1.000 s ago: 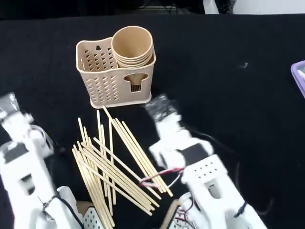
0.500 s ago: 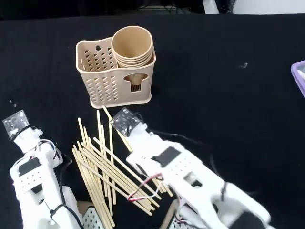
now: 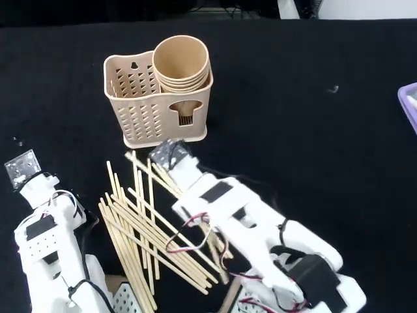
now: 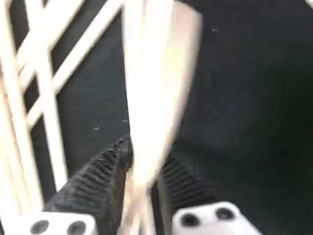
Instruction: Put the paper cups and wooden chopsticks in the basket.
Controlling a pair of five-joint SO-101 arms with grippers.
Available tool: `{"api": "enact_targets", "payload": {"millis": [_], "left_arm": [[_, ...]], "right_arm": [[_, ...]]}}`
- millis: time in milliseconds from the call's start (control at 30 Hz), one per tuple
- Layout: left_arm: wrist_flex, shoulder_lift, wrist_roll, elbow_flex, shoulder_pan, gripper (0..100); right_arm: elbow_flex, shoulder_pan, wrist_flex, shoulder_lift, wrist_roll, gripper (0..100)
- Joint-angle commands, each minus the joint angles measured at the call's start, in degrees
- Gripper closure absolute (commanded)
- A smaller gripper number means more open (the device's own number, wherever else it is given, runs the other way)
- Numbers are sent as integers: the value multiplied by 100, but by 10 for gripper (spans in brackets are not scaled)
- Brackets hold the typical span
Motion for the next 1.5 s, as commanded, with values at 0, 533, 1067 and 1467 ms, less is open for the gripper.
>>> {"api": "enact_targets", "payload": {"millis": [0, 533, 1067, 1467], "left_arm": [[-97, -97, 26, -13, 119, 845], [-114, -97, 26, -4, 119, 845], [-132, -97, 35, 4, 119, 845], [-123, -97, 35, 4, 119, 845]], "right_arm": [[-207, 378, 79, -4, 18, 988], [488, 396, 1046, -2457, 642, 988], [-1068, 325, 3314, -3503, 2840, 988], [-2237, -782, 3182, -716, 2778, 988]]}}
